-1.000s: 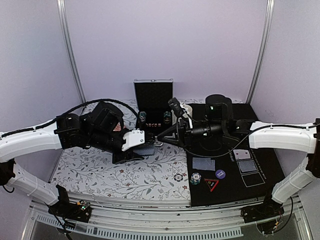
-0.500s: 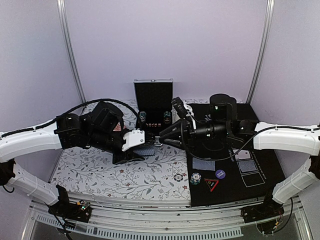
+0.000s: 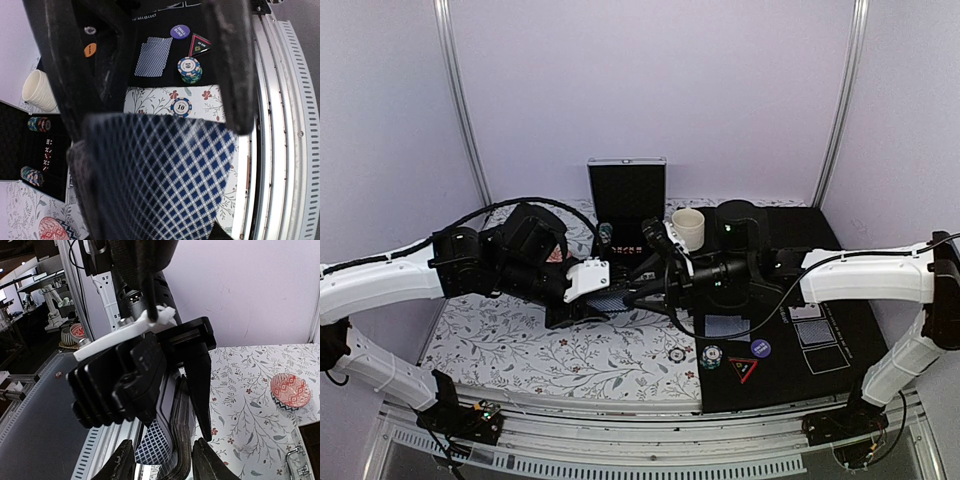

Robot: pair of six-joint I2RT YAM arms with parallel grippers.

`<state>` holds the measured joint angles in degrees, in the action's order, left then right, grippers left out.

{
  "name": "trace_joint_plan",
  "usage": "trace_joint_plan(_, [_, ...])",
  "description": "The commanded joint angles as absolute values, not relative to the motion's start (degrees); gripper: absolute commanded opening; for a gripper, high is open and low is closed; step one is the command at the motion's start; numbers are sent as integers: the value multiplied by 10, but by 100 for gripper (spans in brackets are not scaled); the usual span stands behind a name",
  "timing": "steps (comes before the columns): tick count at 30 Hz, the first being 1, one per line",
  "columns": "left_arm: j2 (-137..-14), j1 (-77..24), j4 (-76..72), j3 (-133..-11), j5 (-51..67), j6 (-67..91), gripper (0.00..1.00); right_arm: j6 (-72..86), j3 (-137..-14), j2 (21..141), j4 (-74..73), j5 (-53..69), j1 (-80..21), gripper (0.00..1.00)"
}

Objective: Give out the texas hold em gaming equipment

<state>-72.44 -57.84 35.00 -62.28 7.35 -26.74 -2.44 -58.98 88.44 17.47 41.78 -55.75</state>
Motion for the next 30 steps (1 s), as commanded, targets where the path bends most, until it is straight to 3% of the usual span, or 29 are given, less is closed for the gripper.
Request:
trace_joint_plan(1, [-727,-572,338,-628,83,-266,38,-37,-613,899,198,424,-564,36])
trace_joint_plan(9, [-730,-572,338,-628,83,-268,38,-27,-630,910,178,404,-565,3])
trace_joint_plan(18, [-730,-572,338,-622,79,-267,38,-16,-599,851,114,357,-548,3])
trace_joint_plan(25, [-736,-572,338,-626,81,-267,38,-10,-589,836,100,349,-546,11])
trace_joint_plan(26, [-738,-572,338,-628,82,-265,38,-8,-588,838,101,346,-546,15])
trace_joint_plan(30, [-745,-571,339,-633,82,-262,37,31,-596,842,104,329,-546,49])
